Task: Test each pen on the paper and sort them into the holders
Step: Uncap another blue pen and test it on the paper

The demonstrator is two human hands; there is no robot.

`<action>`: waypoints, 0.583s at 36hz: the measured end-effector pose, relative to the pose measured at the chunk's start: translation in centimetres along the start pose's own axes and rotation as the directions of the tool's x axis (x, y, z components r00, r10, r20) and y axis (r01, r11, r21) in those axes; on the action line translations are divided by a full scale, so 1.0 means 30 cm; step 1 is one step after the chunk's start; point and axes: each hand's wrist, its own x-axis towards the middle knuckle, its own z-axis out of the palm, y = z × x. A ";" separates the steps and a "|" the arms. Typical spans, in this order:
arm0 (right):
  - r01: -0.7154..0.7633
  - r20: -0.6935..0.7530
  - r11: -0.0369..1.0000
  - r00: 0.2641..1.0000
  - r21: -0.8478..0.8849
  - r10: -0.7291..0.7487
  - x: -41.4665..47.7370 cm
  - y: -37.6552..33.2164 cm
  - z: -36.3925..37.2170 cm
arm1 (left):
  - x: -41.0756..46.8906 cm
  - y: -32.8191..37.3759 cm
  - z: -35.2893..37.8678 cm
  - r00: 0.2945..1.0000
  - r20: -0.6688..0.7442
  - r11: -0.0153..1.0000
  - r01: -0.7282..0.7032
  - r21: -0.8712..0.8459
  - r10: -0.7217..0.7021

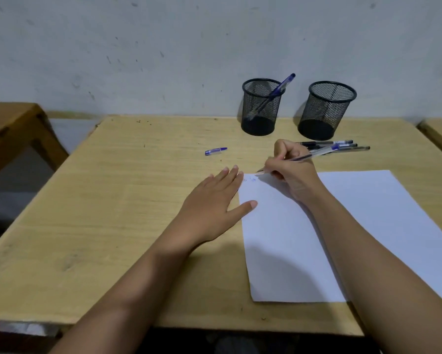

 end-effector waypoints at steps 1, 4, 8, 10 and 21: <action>-0.006 -0.013 1.000 1.000 0.021 0.006 0.001 -0.002 0.002 | 0.000 -0.001 0.000 1.000 0.000 1.000 0.002 0.002 -0.002; -0.029 -0.041 0.996 0.999 0.088 0.033 0.001 -0.011 0.011 | -0.001 -0.001 0.000 1.000 -0.002 1.000 0.004 0.006 -0.004; -0.045 -0.091 0.997 0.995 0.060 0.050 0.007 -0.009 0.019 | -0.003 0.000 -0.001 1.000 -0.002 1.000 0.004 -0.003 -0.004; -0.047 -0.110 0.999 0.993 0.007 0.047 0.007 -0.008 0.022 | -0.004 0.001 -0.003 1.000 -0.001 1.000 0.006 -0.008 -0.006; -0.068 -0.116 0.993 0.992 -0.096 0.056 0.022 0.008 0.022 | 0.000 0.005 -0.005 1.000 0.002 1.000 0.011 0.001 -0.011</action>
